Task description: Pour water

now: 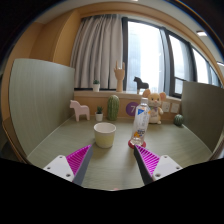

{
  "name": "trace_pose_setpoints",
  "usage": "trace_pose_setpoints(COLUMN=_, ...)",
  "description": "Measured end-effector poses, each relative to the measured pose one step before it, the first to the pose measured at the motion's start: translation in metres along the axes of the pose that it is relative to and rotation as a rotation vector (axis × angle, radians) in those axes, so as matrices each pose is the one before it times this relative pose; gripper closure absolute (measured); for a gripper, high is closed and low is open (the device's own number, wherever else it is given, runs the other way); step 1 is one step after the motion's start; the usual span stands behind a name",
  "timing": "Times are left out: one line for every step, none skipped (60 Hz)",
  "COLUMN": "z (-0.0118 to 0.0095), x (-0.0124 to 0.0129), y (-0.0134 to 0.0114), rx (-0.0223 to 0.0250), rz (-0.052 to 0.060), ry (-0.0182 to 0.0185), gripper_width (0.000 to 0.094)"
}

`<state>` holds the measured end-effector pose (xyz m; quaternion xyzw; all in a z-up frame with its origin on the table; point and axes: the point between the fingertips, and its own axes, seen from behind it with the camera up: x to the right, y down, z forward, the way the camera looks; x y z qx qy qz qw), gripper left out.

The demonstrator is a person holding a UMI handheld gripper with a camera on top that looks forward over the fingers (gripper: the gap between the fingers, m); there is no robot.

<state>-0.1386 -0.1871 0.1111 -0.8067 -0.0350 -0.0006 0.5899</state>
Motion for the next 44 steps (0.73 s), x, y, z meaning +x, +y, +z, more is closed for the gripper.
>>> trace_pose_setpoints(z=-0.00403, x=-0.00362, y=-0.00267, rx=0.00155, rz=-0.0055, ry=-0.00732, gripper_width=0.009)
trace_pose_setpoints(z=-0.00363, x=-0.0034, y=-0.00333, rx=0.0044, rz=-0.0033, ry=-0.00723, gripper_width=0.0089)
trace_pose_setpoints(z=-0.00204, x=-0.00293, y=-0.00374, rx=0.00747, rz=-0.0011, ry=-0.00787, gripper_width=0.0088)
trace_pose_setpoints(z=-0.00398, x=-0.00347, y=-0.00389, rx=0.00811, rz=-0.0003, ry=-0.00538, gripper_width=0.0089)
trace_pose_setpoints(z=-0.00394, x=-0.00307, y=-0.00376, rx=0.00807, rz=0.0016, ry=-0.00538, gripper_width=0.0089)
trace_pose_setpoints(z=-0.00363, x=-0.00317, y=-0.00289, rx=0.00716, rz=0.0022, ry=-0.00482, gripper_width=0.0089)
trace_pose_setpoints(z=-0.00331, x=-0.00292, y=-0.00282, rx=0.00588, rz=0.0018, ry=-0.00499, gripper_width=0.0089)
trace_pose_setpoints(z=-0.00304, x=-0.00283, y=-0.00227, rx=0.00398, rz=0.0004, ry=-0.00428, gripper_width=0.0089)
trace_pose_setpoints(z=-0.00301, x=-0.00237, y=-0.00209, rx=0.00356, rz=0.0, ry=-0.00309, gripper_width=0.0089)
trace_pose_setpoints(z=-0.00339, x=-0.00248, y=-0.00231, rx=0.00411, rz=0.0, ry=-0.0026, gripper_width=0.0089)
trace_pose_setpoints(z=-0.00271, x=-0.00196, y=-0.00222, rx=0.00436, rz=-0.0001, ry=-0.00144, gripper_width=0.0089)
trace_pose_setpoints(z=-0.00219, x=-0.00183, y=-0.00237, rx=0.0043, rz=-0.0003, ry=-0.00026, gripper_width=0.0089)
trace_pose_setpoints(z=-0.00239, x=-0.00181, y=-0.00239, rx=0.0035, rz=-0.0006, ry=0.00013, gripper_width=0.0089)
trace_pose_setpoints(z=0.00264, x=-0.00026, y=-0.00268, rx=0.00163, rz=0.0, ry=0.00105, gripper_width=0.0089)
trace_pose_setpoints(z=-0.00413, x=-0.00251, y=-0.00162, rx=0.00227, rz=0.0001, ry=0.00116, gripper_width=0.0088)
trace_pose_setpoints(z=-0.00209, x=-0.00169, y=-0.00172, rx=0.00208, rz=0.0005, ry=0.00079, gripper_width=0.0089)
trace_pose_setpoints(z=-0.00163, x=-0.0015, y=-0.0015, rx=0.00201, rz=-0.0001, ry=0.00056, gripper_width=0.0089)
trace_pose_setpoints(z=-0.00151, x=-0.0013, y=-0.00104, rx=0.00044, rz=-0.0004, ry=-0.0007, gripper_width=0.0089)
trace_pose_setpoints(z=-0.00147, x=-0.00142, y=-0.0008, rx=-0.00114, rz=-0.0006, ry=-0.00123, gripper_width=0.0089)
trace_pose_setpoints(z=-0.00163, x=-0.00184, y=-0.00112, rx=-0.00122, rz=-0.0024, ry=-0.00094, gripper_width=0.0089)
trace_pose_setpoints(z=-0.00144, x=-0.00184, y=-0.00124, rx=0.00061, rz=-0.0029, ry=-0.00151, gripper_width=0.0089)
trace_pose_setpoints(z=-0.00269, x=-0.00139, y=-0.00182, rx=0.00148, rz=-0.003, ry=-0.00167, gripper_width=0.009)
trace_pose_setpoints(z=-0.0029, x=-0.00234, y=-0.0023, rx=0.00232, rz=-0.0017, ry=-0.00202, gripper_width=0.0091)
trace_pose_setpoints(z=-0.00126, x=-0.00178, y=-0.00187, rx=0.00375, rz=-0.0016, ry=-0.00184, gripper_width=0.0089)
trace_pose_setpoints(z=-0.00134, x=-0.00157, y=-0.00198, rx=0.00404, rz=-0.0004, ry=-0.0024, gripper_width=0.0089)
trace_pose_setpoints(z=-0.00175, x=-0.00161, y=-0.00189, rx=0.00313, rz=-0.0001, ry=-0.0028, gripper_width=0.0089)
trace_pose_setpoints(z=-0.00171, x=-0.00158, y=-0.00187, rx=0.00271, rz=-0.0005, ry=-0.00368, gripper_width=0.009)
trace_pose_setpoints(z=-0.00176, x=-0.00205, y=-0.00197, rx=0.00311, rz=-0.0005, ry=-0.00461, gripper_width=0.009)
trace_pose_setpoints(z=-0.00194, x=-0.00209, y=-0.00227, rx=0.00421, rz=-0.0005, ry=-0.00473, gripper_width=0.009)
trace_pose_setpoints(z=-0.00256, x=-0.00211, y=-0.00302, rx=0.00388, rz=0.0003, ry=-0.00356, gripper_width=0.0089)
trace_pose_setpoints(z=-0.00235, x=-0.00109, y=-0.0022, rx=0.00399, rz=-0.0006, ry=-0.00243, gripper_width=0.009)
trace_pose_setpoints(z=-0.00411, x=-0.00265, y=-0.00211, rx=0.00343, rz=0.001, ry=-0.00188, gripper_width=0.009)
trace_pose_setpoints(z=-0.00236, x=-0.00119, y=-0.00161, rx=0.00217, rz=0.0014, ry=-0.00265, gripper_width=0.009)
trace_pose_setpoints(z=-0.00132, x=-0.00143, y=-0.00101, rx=0.00245, rz=0.0017, ry=-0.00208, gripper_width=0.0091)
trace_pose_setpoints(z=-0.00199, x=-0.00088, y=-0.00128, rx=0.00233, rz=0.002, ry=-0.0009, gripper_width=0.0092)
trace_pose_setpoints(z=-0.00176, x=-0.00042, y=-0.00151, rx=0.00279, rz=0.0017, ry=0.00047, gripper_width=0.0091)
trace_pose_setpoints(z=-0.00204, x=-0.00044, y=-0.0014, rx=0.00252, rz=0.0013, ry=0.00115, gripper_width=0.0091)
trace_pose_setpoints(z=-0.0021, x=-0.00037, y=-0.00116, rx=0.00148, rz=0.0003, ry=0.00117, gripper_width=0.0092)
trace_pose_setpoints(z=-0.00198, x=-0.00059, y=-0.00101, rx=0.00169, rz=0.0003, ry=0.00008, gripper_width=0.0092)
trace_pose_setpoints(z=-0.00207, x=-0.00003, y=-0.00059, rx=0.00162, rz=0.0005, ry=-0.00117, gripper_width=0.0092)
trace_pose_setpoints(z=-0.00164, x=-0.00037, y=-0.00134, rx=0.00276, rz=-0.0001, ry=-0.00149, gripper_width=0.0094)
trace_pose_setpoints(z=-0.0014, x=-0.00062, y=-0.00093, rx=0.00128, rz=-0.0009, ry=-0.00128, gripper_width=0.0096)
trace_pose_setpoints(z=-0.00133, x=-0.00033, y=-0.00054, rx=0.00032, rz=-0.0013, ry=-0.00036, gripper_width=0.0097)
trace_pose_setpoints(z=-0.00142, x=-0.00119, y=0.00032, rx=0.00051, rz=-0.002, ry=0.00075, gripper_width=0.0098)
